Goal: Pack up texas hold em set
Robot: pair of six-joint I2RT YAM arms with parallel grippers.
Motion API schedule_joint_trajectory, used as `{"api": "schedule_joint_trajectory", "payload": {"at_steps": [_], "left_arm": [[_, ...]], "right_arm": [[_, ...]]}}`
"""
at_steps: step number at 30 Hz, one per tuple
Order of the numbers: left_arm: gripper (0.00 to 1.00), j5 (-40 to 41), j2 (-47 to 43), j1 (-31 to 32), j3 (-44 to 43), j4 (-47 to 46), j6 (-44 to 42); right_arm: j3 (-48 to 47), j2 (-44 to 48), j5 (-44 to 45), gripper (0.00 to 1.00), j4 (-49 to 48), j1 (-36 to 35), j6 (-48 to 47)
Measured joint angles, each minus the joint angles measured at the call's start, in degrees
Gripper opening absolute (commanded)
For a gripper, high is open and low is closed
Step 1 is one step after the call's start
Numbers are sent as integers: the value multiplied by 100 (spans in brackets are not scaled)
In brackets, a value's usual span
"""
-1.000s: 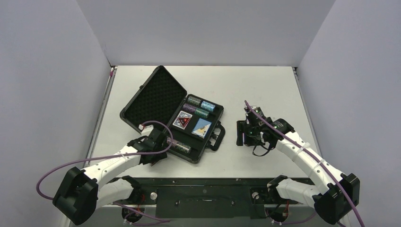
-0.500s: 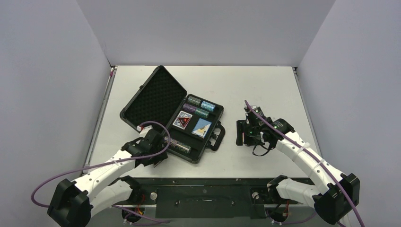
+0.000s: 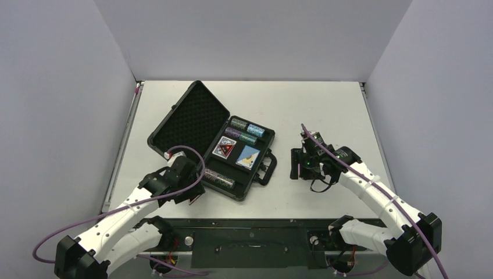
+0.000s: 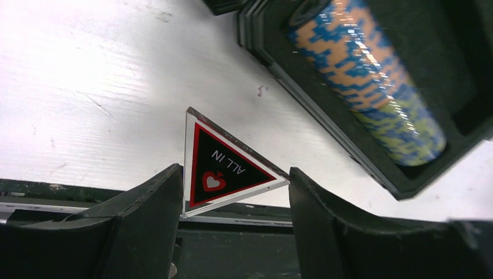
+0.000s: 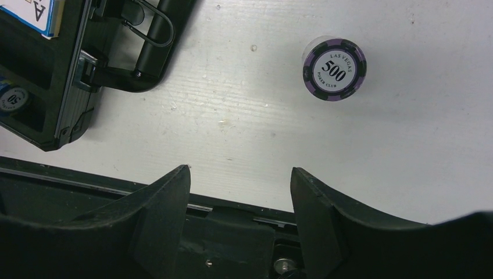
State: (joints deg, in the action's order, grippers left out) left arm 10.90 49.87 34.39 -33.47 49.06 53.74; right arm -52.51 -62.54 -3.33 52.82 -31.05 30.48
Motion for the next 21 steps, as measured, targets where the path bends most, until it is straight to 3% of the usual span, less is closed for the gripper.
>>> {"api": "schedule_joint_trajectory", "payload": {"at_steps": [11,21], "left_arm": [[0,-385,-361,0,-831,243,-940],[0,-1187,-103,9,-1185,-57,-1707]], "right_arm": [[4,0,-4,59,-50,0,83],[4,-2,-2,57,-52,0,175]]}}
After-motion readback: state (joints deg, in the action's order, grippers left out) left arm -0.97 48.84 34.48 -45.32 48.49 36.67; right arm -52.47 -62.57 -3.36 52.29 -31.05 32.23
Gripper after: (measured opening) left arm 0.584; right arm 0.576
